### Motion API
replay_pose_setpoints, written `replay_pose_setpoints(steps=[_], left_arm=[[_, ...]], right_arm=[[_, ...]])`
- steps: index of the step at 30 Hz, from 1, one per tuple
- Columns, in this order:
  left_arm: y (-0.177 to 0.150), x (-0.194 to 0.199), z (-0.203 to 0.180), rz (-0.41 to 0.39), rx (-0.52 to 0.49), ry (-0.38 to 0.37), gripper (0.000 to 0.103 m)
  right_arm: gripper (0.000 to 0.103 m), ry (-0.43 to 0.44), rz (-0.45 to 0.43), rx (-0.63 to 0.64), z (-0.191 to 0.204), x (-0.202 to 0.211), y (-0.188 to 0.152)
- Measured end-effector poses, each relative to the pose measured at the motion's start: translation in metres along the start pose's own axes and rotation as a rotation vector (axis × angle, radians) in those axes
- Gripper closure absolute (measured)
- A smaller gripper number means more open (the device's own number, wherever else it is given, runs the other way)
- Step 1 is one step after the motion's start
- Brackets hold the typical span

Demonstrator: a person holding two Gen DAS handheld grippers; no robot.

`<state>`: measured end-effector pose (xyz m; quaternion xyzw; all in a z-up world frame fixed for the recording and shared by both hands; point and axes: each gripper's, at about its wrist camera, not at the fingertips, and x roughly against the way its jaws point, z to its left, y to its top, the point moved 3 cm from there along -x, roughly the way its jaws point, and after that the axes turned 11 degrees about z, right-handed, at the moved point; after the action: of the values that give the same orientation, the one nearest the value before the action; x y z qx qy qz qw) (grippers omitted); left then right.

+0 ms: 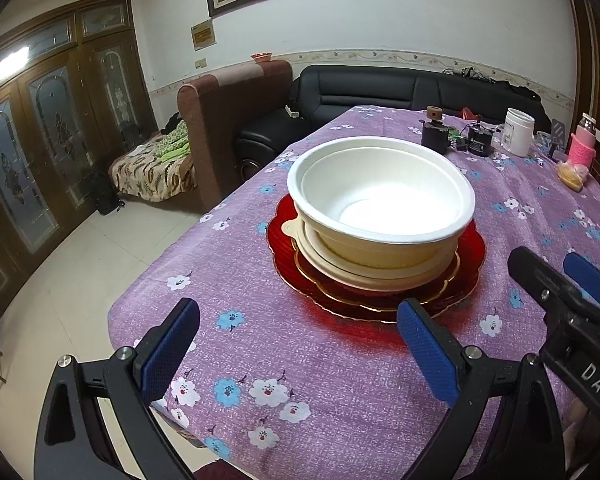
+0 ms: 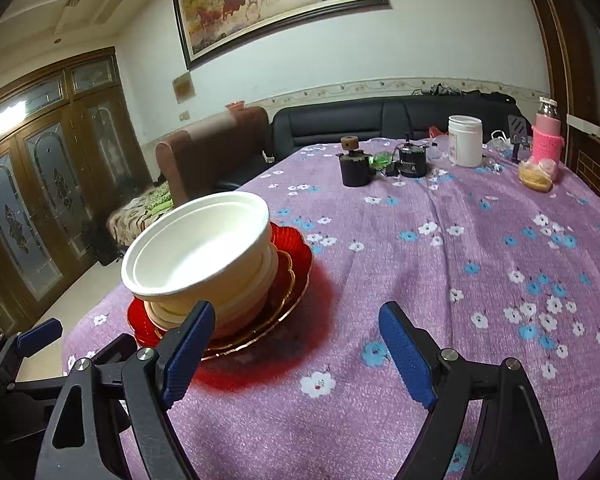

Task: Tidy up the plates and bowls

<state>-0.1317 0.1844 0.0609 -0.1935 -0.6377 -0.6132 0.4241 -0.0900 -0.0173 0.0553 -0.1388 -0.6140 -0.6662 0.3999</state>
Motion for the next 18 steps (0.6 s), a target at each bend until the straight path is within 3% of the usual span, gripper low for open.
replay_pose_setpoints(steps=[18], left_arm=[[-0.003,-0.012,-0.015,0.043,-0.033,-0.008,0.004]], right_arm=[[0.014,-0.036,-0.031,-0.061,-0.019,0.010,-0.010]])
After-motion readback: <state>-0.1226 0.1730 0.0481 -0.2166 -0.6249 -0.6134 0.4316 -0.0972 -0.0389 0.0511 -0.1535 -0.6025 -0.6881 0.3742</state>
